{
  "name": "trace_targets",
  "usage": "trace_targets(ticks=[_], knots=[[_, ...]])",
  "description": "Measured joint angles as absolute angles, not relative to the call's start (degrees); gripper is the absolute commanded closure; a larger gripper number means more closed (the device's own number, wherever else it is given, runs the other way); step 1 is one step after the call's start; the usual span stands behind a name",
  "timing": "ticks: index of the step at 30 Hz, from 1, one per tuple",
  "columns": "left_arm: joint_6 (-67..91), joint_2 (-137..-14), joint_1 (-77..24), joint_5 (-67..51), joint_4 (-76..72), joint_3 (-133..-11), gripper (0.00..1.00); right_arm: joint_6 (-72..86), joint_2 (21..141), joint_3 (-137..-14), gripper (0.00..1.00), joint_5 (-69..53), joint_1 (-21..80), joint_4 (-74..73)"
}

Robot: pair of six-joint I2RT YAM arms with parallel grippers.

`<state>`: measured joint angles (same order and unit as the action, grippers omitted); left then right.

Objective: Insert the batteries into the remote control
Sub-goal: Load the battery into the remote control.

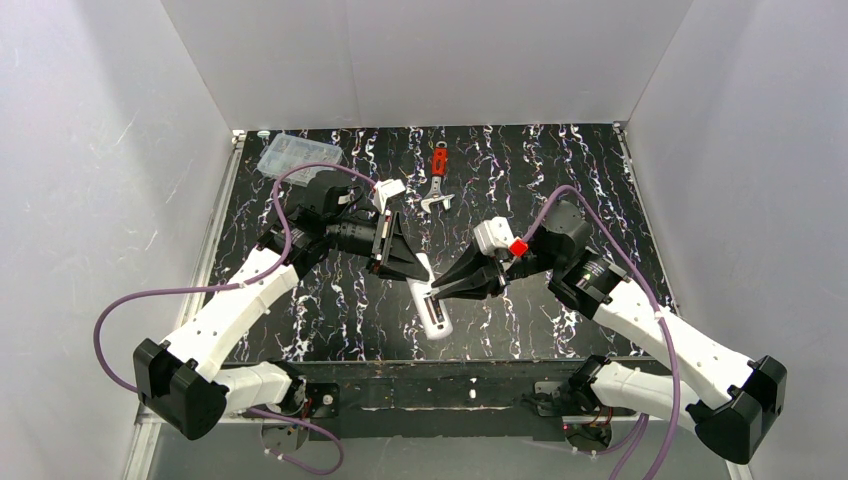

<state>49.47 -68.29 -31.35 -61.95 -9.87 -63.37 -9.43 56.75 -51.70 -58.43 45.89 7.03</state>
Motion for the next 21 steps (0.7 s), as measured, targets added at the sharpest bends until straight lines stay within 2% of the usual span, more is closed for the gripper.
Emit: trace_targets(ticks=[21], knots=[[50.6,-68.4,-31.4,-61.2,-11.4,-63.4,1.0,-9.7,57.1,-51.7,0.78,-59.1,45.9,6.7]])
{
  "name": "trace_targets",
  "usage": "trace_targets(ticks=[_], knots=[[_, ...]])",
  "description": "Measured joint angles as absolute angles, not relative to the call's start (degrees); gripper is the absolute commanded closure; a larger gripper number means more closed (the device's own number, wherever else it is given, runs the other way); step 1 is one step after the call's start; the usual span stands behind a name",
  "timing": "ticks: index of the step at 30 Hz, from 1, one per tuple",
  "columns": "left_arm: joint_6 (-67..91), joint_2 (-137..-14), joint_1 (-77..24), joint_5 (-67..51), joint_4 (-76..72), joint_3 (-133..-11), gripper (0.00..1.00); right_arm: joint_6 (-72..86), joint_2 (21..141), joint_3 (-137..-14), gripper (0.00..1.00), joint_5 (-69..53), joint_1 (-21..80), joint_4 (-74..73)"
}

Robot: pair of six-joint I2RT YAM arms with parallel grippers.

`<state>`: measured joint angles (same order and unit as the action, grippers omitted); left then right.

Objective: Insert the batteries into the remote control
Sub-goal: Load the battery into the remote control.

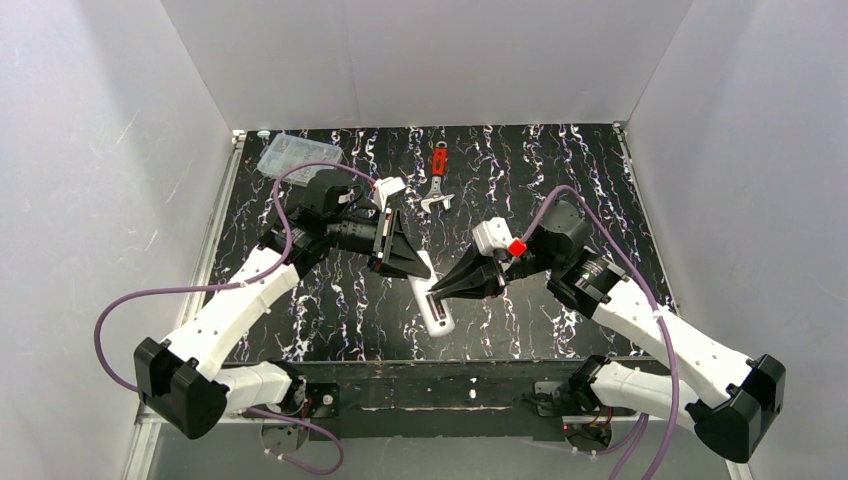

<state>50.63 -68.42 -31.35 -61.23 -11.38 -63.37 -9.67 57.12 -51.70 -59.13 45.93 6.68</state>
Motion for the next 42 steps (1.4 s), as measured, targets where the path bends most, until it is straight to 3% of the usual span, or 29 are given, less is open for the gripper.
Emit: trace_targets(ticks=[42], knots=[[51.5,-68.8,-31.7,-59.7,-12.1,-63.4,1.0,-15.2,56.2,-52.0,0.84,-58.4,45.9,1.3]])
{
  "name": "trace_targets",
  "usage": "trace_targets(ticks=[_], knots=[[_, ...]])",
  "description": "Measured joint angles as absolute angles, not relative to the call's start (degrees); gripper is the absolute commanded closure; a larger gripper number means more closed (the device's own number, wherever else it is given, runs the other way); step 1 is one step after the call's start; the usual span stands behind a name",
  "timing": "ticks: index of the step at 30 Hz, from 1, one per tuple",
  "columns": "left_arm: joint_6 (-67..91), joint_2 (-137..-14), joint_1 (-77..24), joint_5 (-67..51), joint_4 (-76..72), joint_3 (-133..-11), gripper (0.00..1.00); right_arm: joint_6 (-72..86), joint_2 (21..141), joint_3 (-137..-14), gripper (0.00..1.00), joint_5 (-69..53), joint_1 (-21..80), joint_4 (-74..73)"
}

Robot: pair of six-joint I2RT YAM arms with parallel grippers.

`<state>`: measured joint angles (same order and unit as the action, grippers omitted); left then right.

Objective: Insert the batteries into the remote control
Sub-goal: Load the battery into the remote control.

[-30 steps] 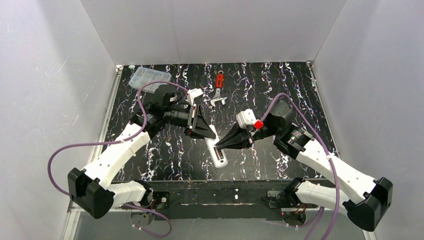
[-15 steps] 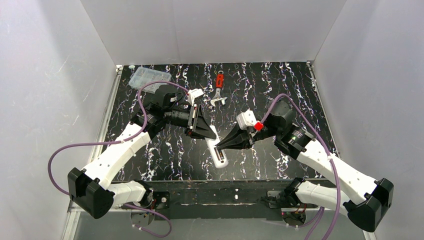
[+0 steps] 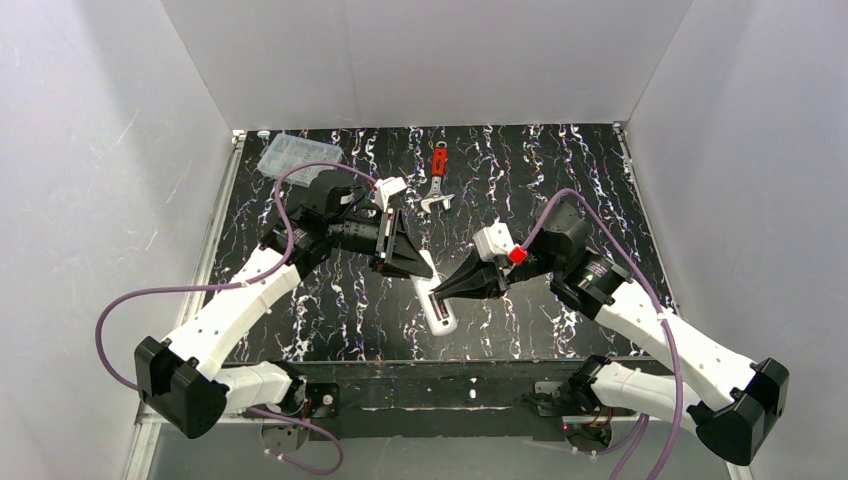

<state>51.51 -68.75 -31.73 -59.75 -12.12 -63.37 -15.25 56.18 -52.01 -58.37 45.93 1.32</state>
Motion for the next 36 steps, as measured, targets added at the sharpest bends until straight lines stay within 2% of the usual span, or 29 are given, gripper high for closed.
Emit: trace_targets(ticks=[27,36], knots=[[53.7,-67.7,-31.7,-58.7,-13.4,-63.4,1.0,-18.7,54.6,-53.1,0.85,-55.8,45.9,-3.1],[55.0,-67.7,-30.8,-58.2,-14.2,-63.4,1.0,-22.7,55.0,-54.4,0.78,-54.1,46.2,-5.8]])
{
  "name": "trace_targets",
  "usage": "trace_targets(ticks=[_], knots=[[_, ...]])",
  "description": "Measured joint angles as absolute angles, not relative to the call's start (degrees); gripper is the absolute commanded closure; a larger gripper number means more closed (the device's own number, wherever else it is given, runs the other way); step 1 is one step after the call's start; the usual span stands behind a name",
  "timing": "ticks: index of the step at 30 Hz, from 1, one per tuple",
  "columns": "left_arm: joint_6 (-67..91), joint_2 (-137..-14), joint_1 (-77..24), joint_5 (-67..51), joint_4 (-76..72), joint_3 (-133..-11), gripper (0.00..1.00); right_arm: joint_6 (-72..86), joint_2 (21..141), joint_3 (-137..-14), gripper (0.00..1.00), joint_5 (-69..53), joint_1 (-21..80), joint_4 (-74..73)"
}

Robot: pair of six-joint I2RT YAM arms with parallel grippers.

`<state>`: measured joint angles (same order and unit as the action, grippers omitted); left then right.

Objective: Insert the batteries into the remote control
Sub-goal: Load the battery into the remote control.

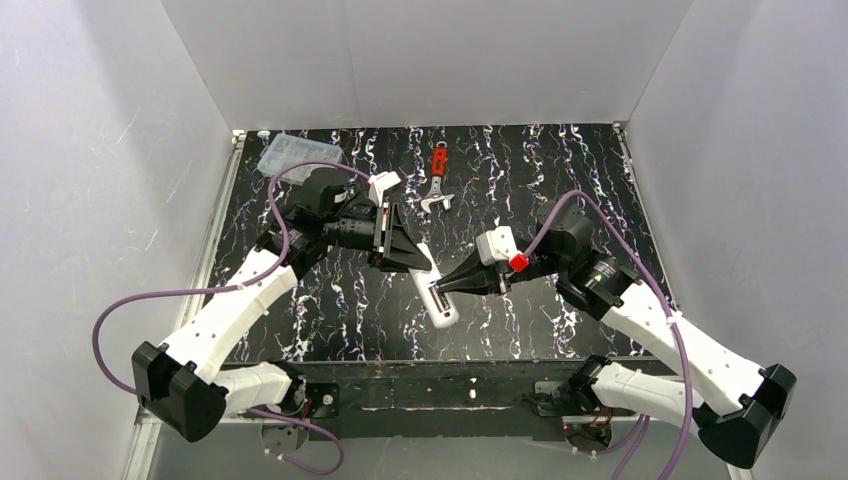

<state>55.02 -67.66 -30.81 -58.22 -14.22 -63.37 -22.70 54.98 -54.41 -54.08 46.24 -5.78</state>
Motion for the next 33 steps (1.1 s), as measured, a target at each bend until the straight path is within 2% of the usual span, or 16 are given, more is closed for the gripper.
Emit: trace_targets(ticks=[6,20,22,24,28,33], knots=[[55.9,-67.7,-29.7,-57.9,-15.1,-63.4,1.0,-24.8,54.5,-54.5,0.73,-52.2,46.3,-6.1],[56.8,-67.7,-28.4,-57.8,-16.7,-63.4,1.0,-23.7,51.9,-53.6,0.7,-49.8,46.7,-6.5],[56.8,-67.7,-28.4,-57.8,-16.7,-63.4,1.0,-22.3,50.7,-52.4,0.66,-48.0,46.8,-4.9],[56.8,-67.7,-28.3,-57.9,-16.6,-63.4,1.0,-19.7,49.1,-50.5,0.56,-45.0,47.0,-1.8],[56.6,-67.7,-28.2,-58.0,-16.6,-63.4,1.0,-13.0,48.0,-49.4,0.47,-37.4,46.9,2.2],[56.6,-67.7,-28.2,-58.1,-16.6,-63.4,1.0,-4.8,50.1,-50.5,0.44,-33.6,46.5,2.9]])
